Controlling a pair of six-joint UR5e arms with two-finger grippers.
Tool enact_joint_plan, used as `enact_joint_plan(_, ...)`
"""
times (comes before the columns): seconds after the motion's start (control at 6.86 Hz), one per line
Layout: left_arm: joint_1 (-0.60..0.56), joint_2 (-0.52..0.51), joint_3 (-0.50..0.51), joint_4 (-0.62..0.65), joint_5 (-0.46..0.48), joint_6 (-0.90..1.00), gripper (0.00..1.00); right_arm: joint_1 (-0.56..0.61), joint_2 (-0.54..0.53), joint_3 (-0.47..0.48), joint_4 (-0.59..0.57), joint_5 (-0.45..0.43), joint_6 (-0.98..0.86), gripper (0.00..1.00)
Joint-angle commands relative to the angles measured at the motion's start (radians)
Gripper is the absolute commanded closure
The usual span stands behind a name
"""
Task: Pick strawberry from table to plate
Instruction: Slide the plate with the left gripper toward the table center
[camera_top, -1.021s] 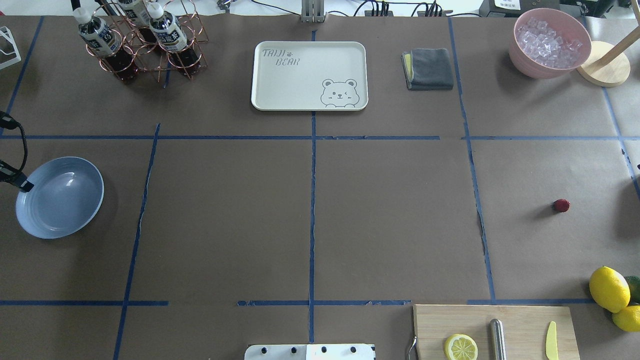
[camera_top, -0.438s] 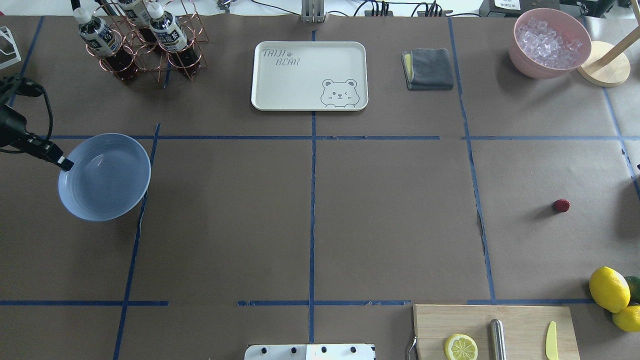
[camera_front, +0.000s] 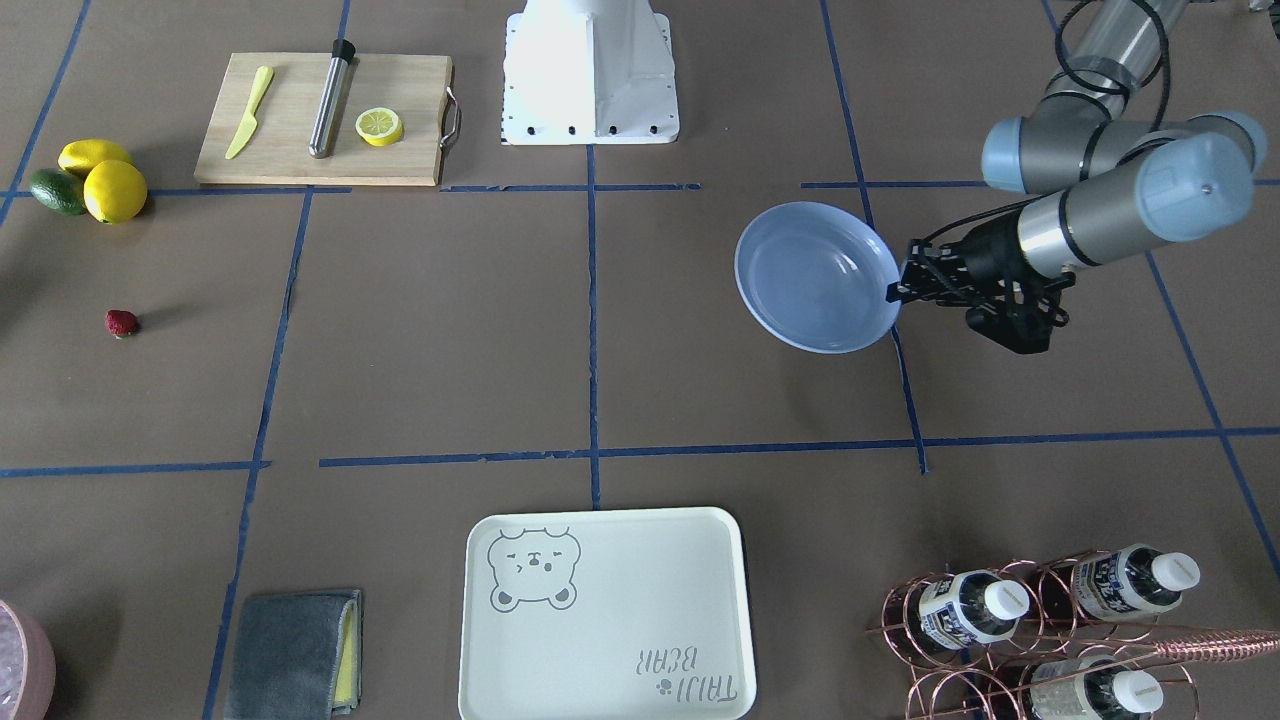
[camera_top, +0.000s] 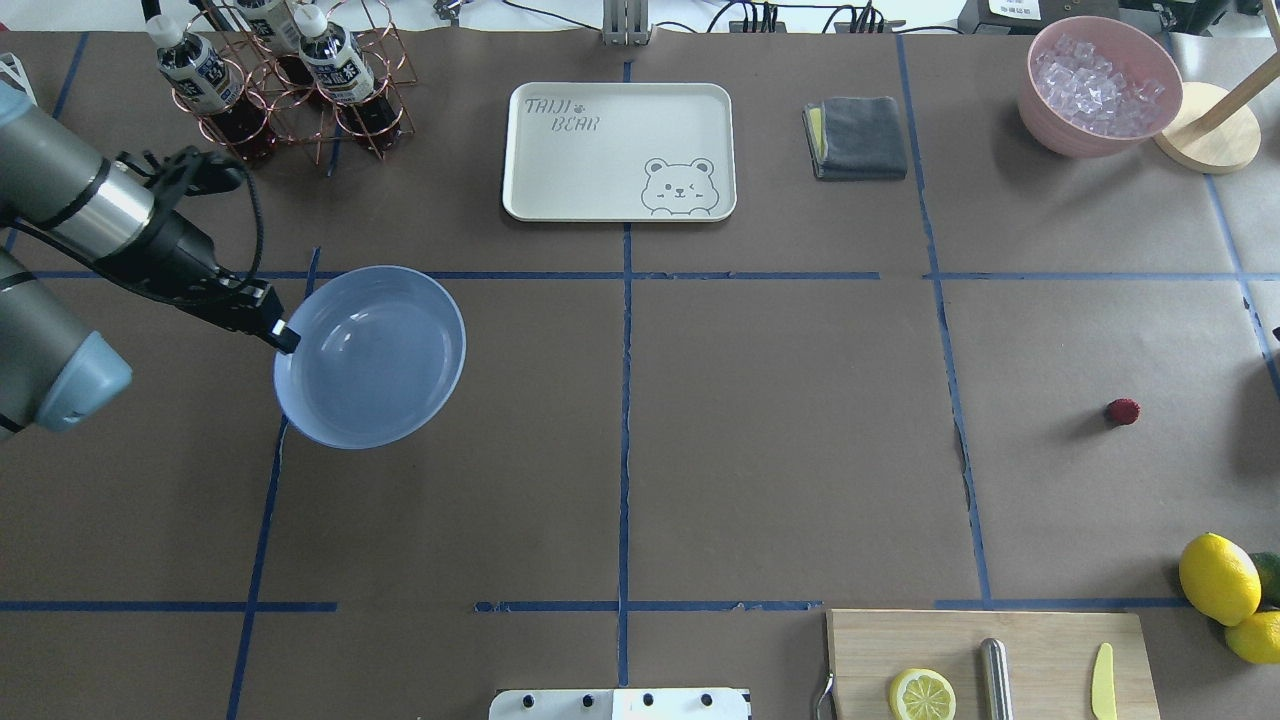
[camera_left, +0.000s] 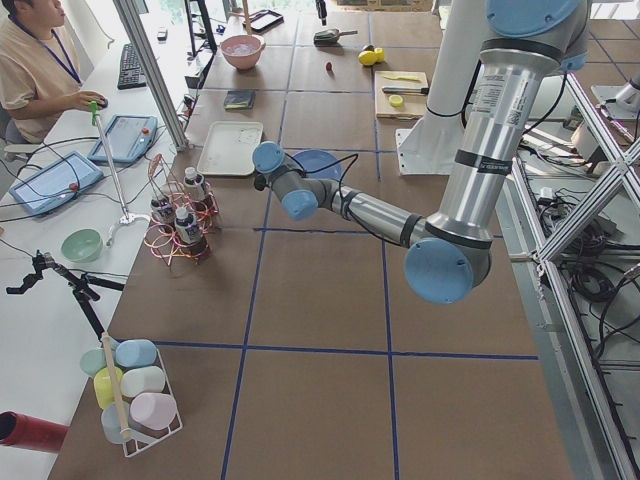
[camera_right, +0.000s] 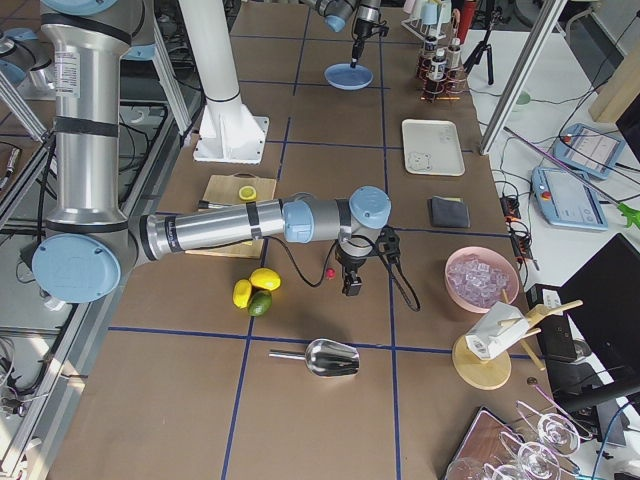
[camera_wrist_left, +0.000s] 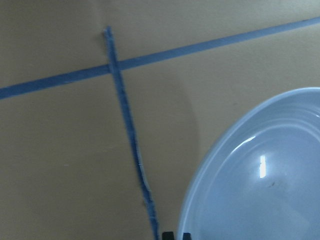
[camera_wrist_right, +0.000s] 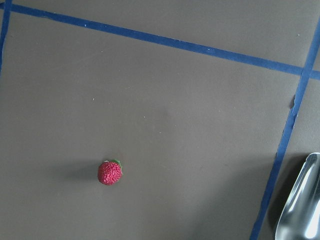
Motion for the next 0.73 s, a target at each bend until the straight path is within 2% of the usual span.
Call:
enact_joint_plan(0.0, 0.262, -0.201, 0.046, -0.031, 0.326, -0.348, 1.00, -0.001, 0.001, 0.003, 0.000, 0.013, 0.000, 0.00)
enact_joint_plan(0.15, 0.281, -0.234, 0.073, -0.025, 0.367, -0.375, 1.00, -0.001, 0.001, 0.004, 0.000, 0.015, 0.001, 0.00)
enact_joint_plan(0.58, 0.314, -0.251, 0.108, -0.027, 0.370, -0.395, 1.00, -0.010, 0.001, 0.006, 0.000, 0.021, 0.001, 0.00)
